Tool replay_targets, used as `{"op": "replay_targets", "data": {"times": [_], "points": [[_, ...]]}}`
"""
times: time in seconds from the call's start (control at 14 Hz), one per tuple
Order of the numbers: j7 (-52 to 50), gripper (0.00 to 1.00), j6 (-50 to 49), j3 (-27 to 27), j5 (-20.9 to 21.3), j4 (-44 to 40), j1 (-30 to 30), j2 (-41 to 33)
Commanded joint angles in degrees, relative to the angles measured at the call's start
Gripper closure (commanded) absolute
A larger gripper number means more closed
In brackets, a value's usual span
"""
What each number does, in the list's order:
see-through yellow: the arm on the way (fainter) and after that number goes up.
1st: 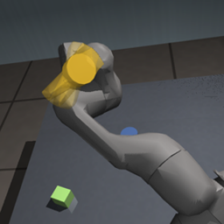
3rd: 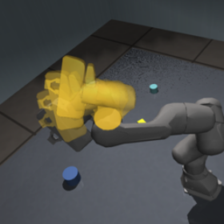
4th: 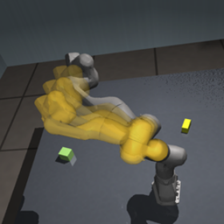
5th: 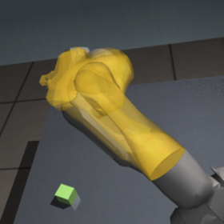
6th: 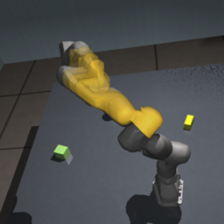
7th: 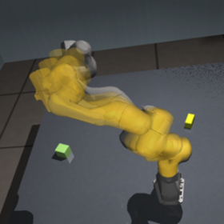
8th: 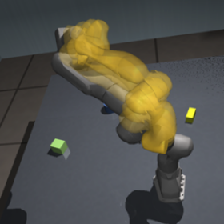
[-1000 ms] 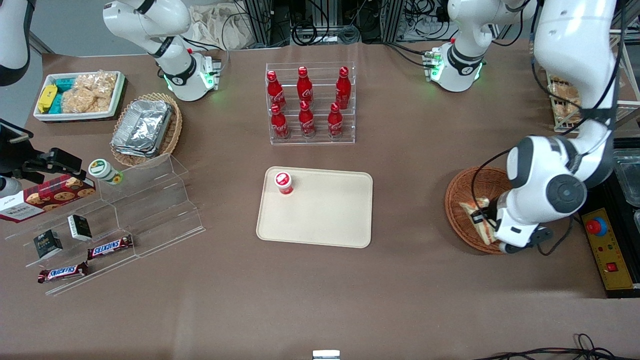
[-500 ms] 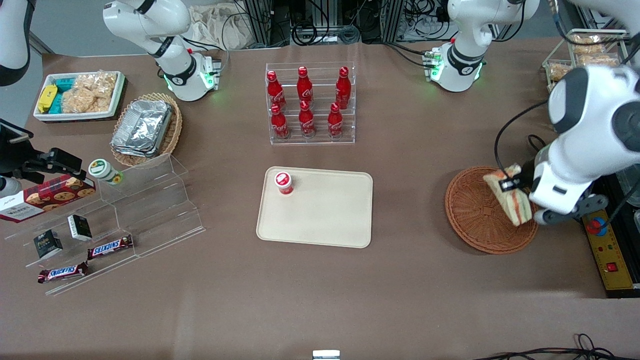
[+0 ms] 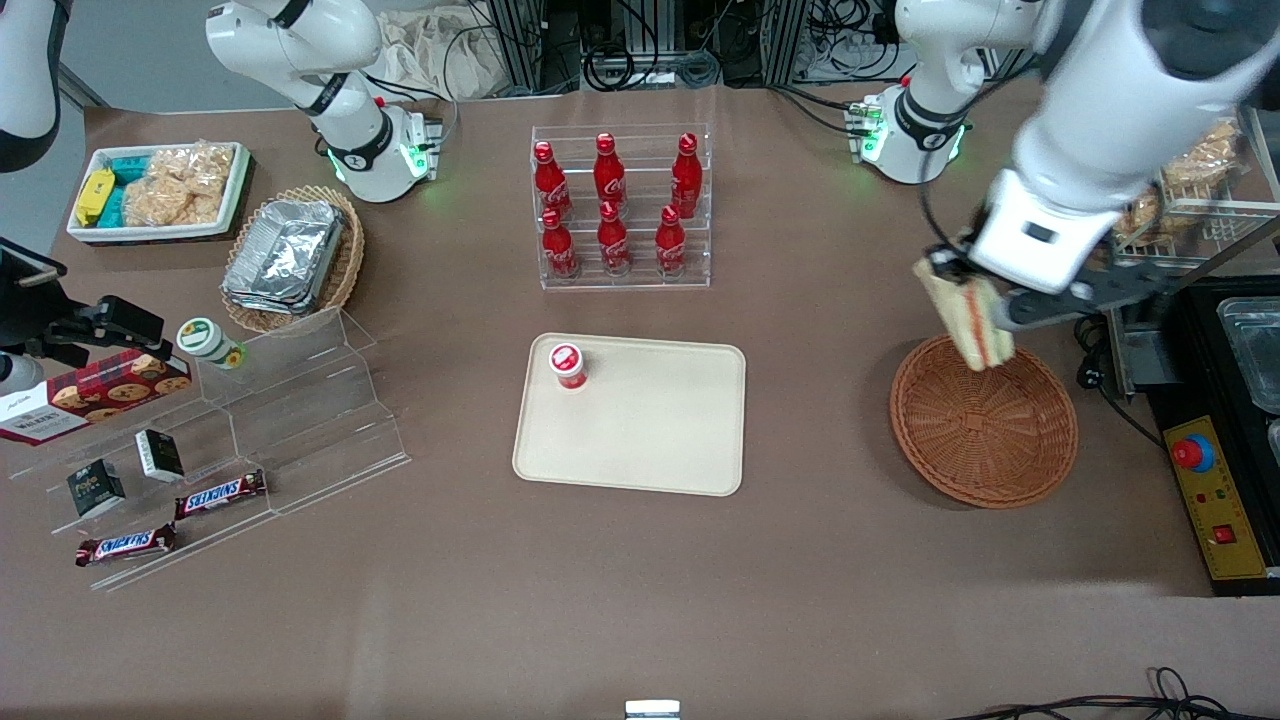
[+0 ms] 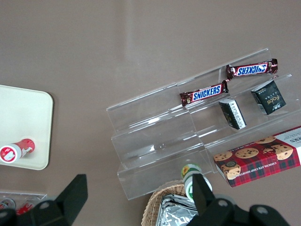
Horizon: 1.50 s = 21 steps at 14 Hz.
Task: Place sandwich from basket to tray
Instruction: 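Lift the sandwich and carry it over the cream tray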
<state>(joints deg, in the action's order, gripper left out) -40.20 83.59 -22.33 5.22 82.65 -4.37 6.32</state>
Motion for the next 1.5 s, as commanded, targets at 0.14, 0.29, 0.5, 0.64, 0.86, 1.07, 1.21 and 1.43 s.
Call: {"op": "replay_targets", "data": {"times": [0.14, 0.29, 0.5, 0.64, 0.86, 1.07, 1.21, 1.43], "points": [[-13.66, 0.87, 5.06, -9.39, 1.28, -1.36, -0.99, 8.43], [-16.83, 0.87, 11.31, -9.4, 1.54, -1.09, -3.26, 13.96], [-19.56, 0.86, 20.44, -9.31, 1.98, -1.09, -5.99, 23.27], [-22.8, 0.86, 25.55, -9.14, 6.18, -1.18, -8.28, 29.25], [-25.54, 0.86, 31.62, -9.14, 8.84, -1.18, -8.82, 35.59], [-25.02, 0.83, 32.69, -9.14, 8.84, -1.18, -9.17, 38.33], [-24.58, 0.77, 34.08, -9.14, 9.02, -1.53, -9.26, 39.73], [-24.66, 0.53, 35.85, -9.14, 9.81, -1.27, -9.17, 40.0]]}}
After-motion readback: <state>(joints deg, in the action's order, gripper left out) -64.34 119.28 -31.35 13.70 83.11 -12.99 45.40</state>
